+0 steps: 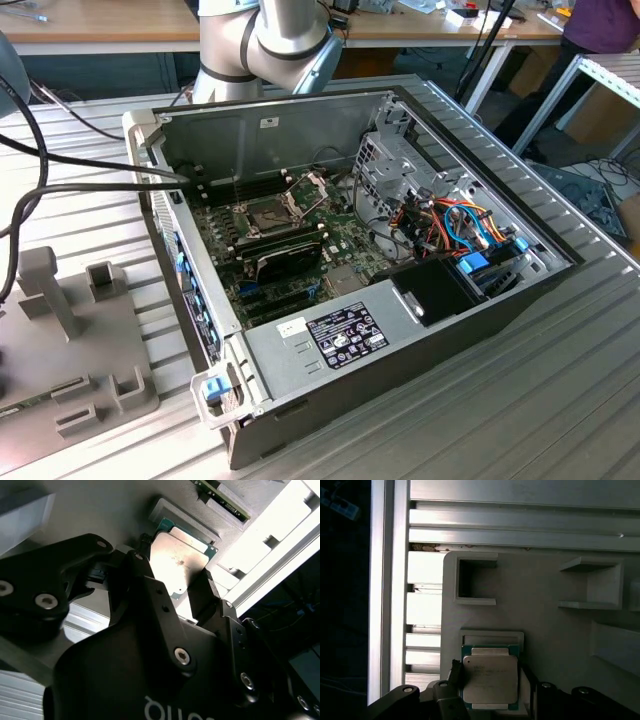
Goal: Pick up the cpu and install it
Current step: 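Pick up the cpu and move it towards the insertion slot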
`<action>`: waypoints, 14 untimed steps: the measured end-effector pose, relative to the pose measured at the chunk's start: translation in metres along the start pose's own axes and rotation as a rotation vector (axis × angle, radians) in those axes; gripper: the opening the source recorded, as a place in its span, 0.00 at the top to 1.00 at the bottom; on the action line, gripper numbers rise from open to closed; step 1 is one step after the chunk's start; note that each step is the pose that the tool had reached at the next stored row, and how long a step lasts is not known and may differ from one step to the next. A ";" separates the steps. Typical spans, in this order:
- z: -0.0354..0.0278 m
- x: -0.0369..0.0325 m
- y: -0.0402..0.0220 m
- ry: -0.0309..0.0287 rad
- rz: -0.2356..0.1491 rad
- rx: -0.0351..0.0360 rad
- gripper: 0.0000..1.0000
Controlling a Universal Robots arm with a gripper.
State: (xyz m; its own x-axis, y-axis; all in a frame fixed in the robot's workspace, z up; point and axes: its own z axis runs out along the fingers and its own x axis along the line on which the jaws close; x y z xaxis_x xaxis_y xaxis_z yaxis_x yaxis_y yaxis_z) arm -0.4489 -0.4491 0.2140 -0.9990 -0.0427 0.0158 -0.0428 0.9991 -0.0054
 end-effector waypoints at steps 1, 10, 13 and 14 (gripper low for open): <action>-0.0010 0.0000 0.0000 0.0000 0.000 0.0000 0.45; -0.0070 0.0001 0.0000 -0.0003 0.000 -0.0002 0.45; -0.0073 0.0001 0.0000 -0.0001 0.000 -0.0001 0.45; -0.0073 0.0001 0.0000 -0.0002 0.000 -0.0001 0.45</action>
State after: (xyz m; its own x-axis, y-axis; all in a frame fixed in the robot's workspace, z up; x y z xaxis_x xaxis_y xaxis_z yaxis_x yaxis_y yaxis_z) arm -0.4489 -0.4491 0.2213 -0.9990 -0.0427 0.0156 -0.0428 0.9991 -0.0054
